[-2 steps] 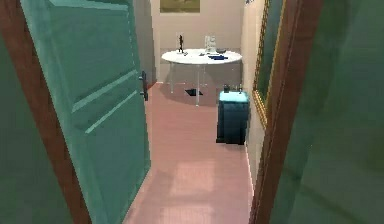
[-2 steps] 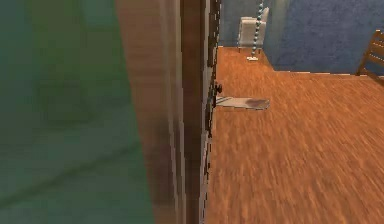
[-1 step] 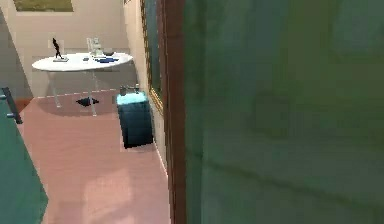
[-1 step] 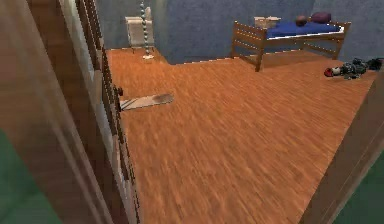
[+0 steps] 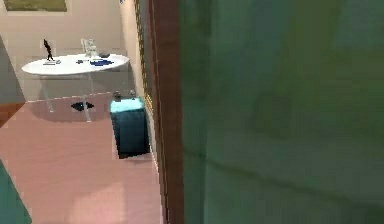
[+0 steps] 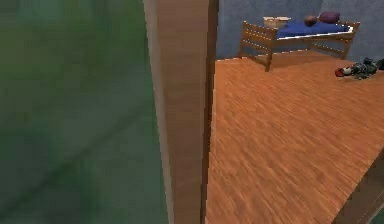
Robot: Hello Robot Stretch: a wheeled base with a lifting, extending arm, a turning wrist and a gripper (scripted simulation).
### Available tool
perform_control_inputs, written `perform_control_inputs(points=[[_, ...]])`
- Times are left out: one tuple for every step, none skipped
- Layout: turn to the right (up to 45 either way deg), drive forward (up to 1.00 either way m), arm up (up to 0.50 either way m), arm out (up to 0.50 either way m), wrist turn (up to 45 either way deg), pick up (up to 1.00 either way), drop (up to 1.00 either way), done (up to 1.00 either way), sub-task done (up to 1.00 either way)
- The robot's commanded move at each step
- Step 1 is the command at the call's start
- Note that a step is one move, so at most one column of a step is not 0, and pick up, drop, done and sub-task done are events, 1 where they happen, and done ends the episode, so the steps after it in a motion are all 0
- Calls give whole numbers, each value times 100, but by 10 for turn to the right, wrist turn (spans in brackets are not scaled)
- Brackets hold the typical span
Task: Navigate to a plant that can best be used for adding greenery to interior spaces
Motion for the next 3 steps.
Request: perform_control_inputs(points=[[-300, 0, 0, 0, 0, 0, 0, 0, 0], [0, 75, 0, 0, 0, 0, 0, 0, 0], [-60, 0, 0, 0, 0, 0, 0, 0, 0]])
